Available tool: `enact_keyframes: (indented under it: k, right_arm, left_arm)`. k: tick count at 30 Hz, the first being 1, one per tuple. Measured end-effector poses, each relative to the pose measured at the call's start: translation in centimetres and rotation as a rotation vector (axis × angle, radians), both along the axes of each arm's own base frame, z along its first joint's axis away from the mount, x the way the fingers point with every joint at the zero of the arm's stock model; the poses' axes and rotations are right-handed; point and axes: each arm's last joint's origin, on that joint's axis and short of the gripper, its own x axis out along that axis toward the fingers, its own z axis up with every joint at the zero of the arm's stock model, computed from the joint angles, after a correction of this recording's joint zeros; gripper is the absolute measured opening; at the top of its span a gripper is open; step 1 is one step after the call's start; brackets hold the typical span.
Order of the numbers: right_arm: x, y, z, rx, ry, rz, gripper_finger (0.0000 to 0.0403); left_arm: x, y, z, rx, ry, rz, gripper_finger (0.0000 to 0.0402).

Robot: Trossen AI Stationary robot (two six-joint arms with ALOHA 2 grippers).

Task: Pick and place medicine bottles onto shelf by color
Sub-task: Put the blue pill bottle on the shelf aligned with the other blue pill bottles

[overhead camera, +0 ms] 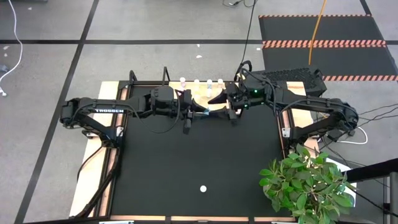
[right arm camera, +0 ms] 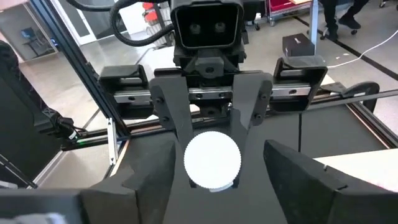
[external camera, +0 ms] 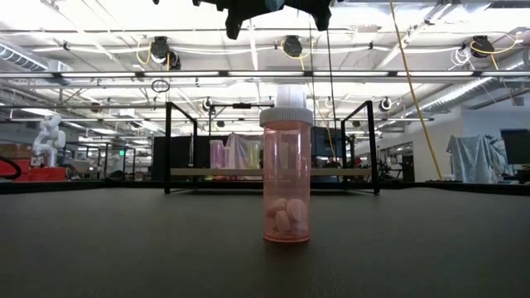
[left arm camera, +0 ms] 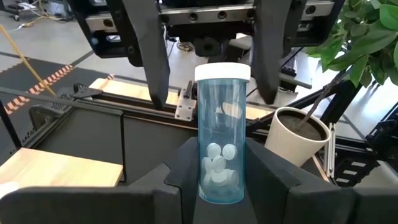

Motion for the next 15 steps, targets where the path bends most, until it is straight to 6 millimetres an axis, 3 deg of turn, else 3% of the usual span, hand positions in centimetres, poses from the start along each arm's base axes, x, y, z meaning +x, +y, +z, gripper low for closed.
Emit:
enact_keyframes:
  k: [15]
  right_arm:
    - [-0.04,-0.2,-0.06,0.002,0.004,-0.007,0.0113]
  left_arm:
    - [-0.07,0.27,-0.14,-0.129,0.02,0.034,0.0128]
